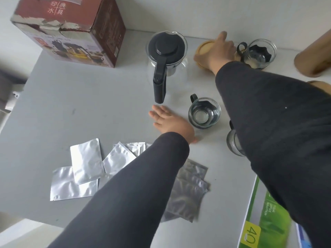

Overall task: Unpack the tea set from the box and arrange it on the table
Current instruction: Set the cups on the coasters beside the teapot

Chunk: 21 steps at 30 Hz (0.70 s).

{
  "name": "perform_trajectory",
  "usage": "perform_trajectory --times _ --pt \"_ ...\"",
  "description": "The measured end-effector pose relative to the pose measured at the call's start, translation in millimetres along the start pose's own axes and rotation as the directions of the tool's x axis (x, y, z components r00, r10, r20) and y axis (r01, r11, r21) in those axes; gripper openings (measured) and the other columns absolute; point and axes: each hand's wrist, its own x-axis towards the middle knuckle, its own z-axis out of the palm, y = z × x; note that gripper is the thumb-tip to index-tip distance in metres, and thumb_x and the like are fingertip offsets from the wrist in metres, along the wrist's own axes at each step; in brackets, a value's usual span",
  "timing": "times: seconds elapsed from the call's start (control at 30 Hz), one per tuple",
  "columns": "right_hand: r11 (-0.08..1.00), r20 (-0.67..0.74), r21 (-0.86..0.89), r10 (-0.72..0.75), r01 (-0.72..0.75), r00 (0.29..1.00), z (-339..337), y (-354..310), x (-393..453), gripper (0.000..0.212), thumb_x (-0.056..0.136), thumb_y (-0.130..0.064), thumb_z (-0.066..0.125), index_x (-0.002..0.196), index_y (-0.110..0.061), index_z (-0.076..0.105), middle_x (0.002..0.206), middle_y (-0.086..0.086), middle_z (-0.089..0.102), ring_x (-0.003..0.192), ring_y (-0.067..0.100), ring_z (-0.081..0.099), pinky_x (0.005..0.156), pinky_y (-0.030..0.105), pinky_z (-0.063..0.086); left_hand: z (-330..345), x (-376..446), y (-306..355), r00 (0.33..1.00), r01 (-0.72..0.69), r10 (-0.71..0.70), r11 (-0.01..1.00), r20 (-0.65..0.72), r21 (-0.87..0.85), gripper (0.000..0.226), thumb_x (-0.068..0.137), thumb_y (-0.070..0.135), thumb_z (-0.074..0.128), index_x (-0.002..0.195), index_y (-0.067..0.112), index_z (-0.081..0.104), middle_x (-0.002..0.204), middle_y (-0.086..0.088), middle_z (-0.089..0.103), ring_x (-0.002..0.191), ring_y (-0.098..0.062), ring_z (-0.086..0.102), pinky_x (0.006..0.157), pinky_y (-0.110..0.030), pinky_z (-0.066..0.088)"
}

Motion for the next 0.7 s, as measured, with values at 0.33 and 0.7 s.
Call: perform_trajectory --times 0.33,0.7 --pt "0.999 -0.102 -0.036 0.026 -0.03 0.994 1.2 19.6 -63.7 0.097 0.064 -0.055 0.073 0.136 -0.01 0.026 0.128 0.018 0.049 0.122 0.034 0.041 0.096 0.039 0.036 0.3 -0.8 -1.7 0.999 -0.001 -0.001 0.999 -0.034 -0.041 0.145 0.065 0.064 0.073 0.143 -0.006 -0.027 0.15 -0.03 -0.029 0.143 -0.046 -0.014 0.118 -0.044 0.012" --pt "0.999 0.039 -0.049 0.023 -0.021 0.999 8.9 18.9 -79.6 0.097 0.07 -0.045 0.074 0.14 -0.005 0.019 0.13 0.014 0.05 0.121 0.031 0.04 0.093 0.035 0.039 10.0 -6.0 -16.8 0.985 -0.141 0.126 0.981 -0.122 -0.132 0.14 0.069 0.058 0.074 0.143 -0.009 -0.024 0.151 -0.03 -0.026 0.143 -0.044 -0.015 0.119 -0.044 0.011"
